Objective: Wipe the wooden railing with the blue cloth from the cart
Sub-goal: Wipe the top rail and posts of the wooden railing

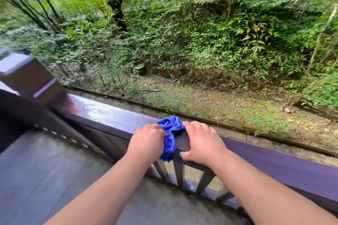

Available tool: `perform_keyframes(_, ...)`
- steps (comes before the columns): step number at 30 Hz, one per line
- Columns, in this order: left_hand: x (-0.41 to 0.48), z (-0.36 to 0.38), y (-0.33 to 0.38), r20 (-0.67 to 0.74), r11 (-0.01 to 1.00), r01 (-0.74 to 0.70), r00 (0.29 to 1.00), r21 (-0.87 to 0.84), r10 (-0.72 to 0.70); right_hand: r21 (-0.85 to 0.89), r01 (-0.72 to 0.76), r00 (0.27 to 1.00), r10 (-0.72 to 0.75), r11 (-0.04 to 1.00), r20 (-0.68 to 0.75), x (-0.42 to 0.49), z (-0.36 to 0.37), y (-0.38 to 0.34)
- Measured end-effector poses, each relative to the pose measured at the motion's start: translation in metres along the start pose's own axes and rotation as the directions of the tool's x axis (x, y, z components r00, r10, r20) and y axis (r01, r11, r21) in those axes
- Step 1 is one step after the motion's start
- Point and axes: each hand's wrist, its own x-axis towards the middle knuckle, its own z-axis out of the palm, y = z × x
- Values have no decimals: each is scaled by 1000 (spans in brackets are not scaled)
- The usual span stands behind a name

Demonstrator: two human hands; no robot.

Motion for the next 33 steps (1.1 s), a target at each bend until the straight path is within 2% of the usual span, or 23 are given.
perform_keyframes(5,14,-7,-74,-30,1000,2,1000,-12,-2,-87,-103,990,111,991,89,39,4,-43)
perform_keyframes(8,24,-10,-157,-54,998,-57,997,-41,55,-155,-192,973,208,969,96,71,8,-106)
perform_keyframes(12,27,-15,-186,-14,998,-45,999,-34,45,-168,-256,956,275,952,101,71,11,-109)
perform_keyframes(18,32,-35,-343,-23,995,97,995,25,-96,-128,-214,974,221,968,45,119,20,-207)
perform_keyframes(23,40,-56,-431,-22,970,237,971,55,-236,-157,-125,992,129,980,16,158,27,-270)
perform_keyframes(26,45,-60,-455,-29,948,312,950,63,-310,-157,-81,997,83,984,6,177,23,-297)
perform_keyframes(30,49,-55,-444,-34,923,281,959,262,-282,-138,-26,1000,26,990,2,195,25,-322)
perform_keyframes(33,50,-56,-445,-20,934,272,961,231,-275,-113,11,1000,-10,993,16,202,28,-330)
